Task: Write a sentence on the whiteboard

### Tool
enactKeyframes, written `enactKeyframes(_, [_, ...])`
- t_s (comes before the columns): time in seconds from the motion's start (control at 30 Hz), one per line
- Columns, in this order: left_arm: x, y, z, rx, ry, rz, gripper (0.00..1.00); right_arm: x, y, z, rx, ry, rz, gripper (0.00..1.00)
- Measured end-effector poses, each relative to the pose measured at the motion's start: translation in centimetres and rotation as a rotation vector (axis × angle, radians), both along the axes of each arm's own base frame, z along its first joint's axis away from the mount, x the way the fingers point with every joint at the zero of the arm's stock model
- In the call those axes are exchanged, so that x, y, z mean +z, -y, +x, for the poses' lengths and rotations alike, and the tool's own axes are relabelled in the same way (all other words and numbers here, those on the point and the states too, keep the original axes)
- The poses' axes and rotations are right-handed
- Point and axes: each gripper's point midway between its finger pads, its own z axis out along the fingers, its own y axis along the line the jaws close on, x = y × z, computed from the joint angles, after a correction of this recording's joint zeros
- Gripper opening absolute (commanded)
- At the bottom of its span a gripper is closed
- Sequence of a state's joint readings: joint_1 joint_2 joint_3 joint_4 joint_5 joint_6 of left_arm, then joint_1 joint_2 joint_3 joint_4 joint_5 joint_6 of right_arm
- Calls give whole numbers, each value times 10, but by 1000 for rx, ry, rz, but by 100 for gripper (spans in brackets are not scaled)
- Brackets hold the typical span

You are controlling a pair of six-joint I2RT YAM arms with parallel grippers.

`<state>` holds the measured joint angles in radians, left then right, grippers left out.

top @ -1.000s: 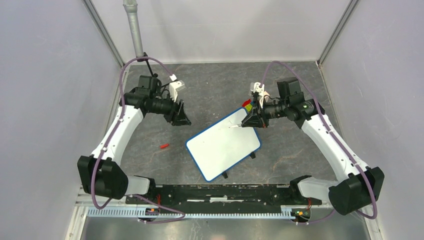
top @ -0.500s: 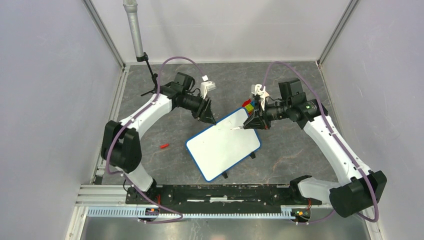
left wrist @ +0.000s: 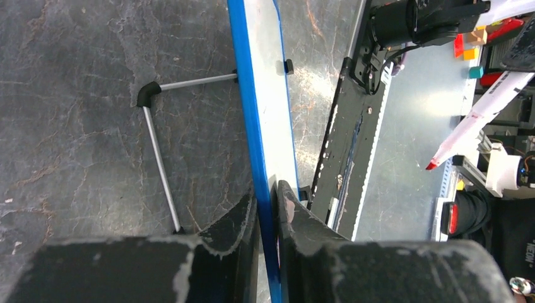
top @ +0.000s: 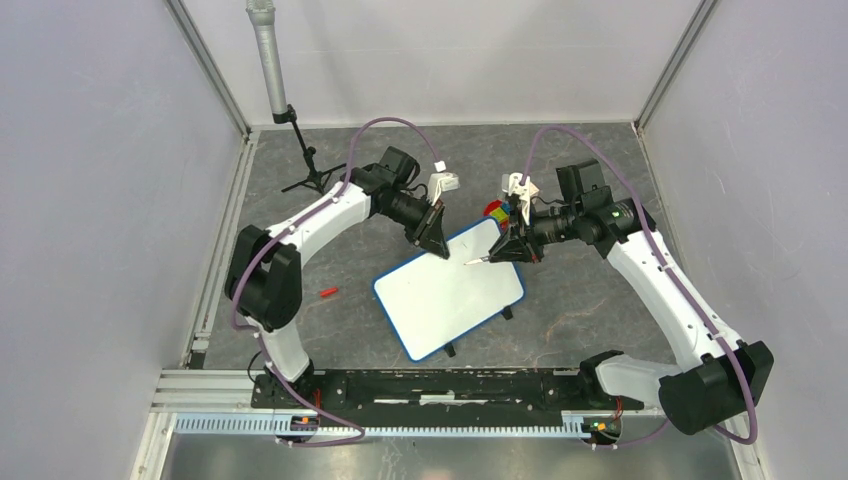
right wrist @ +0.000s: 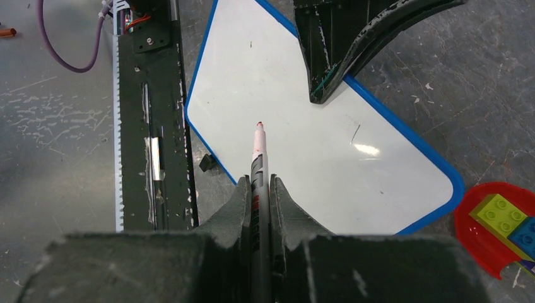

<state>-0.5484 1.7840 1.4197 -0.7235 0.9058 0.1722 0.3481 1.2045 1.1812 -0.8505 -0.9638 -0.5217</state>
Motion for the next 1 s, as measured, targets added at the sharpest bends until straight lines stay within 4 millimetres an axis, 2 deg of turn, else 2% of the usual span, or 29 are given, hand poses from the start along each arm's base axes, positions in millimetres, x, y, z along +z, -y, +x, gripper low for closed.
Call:
enactKeyframes(0.23, [-1,15,-7,-68,-3,0,8,-2,1,-1,4,-2,-5,0])
enactKeyframes(0.3, [-1,18,-8,-80,-3,2,16,-2,1,-2,5,-4,-6,0])
enactKeyframes(0.4, [0,20,-7,-88,0,6,38,-5,2,-4,6,-7,-9,0])
enactKeyframes(0.47, [-1,18,-7,-87,4,15,45,-9,3,-6,2,-14,-13,0])
enactKeyframes(0.63, [1,3,5,-34,-3,33,50,-17,3,-6,-22,-7,-20,0])
enactKeyframes(0.77, [19,-36,20,80,46,30,52,-16,0,-4,-29,7,-13,0])
enactKeyframes(0.87, [32,-58,18,135,78,30,52,-14,-2,-2,-30,16,-5,0])
enactKeyframes(1.0, [29,-57,5,118,61,38,53,-12,-3,-1,-33,18,1,0])
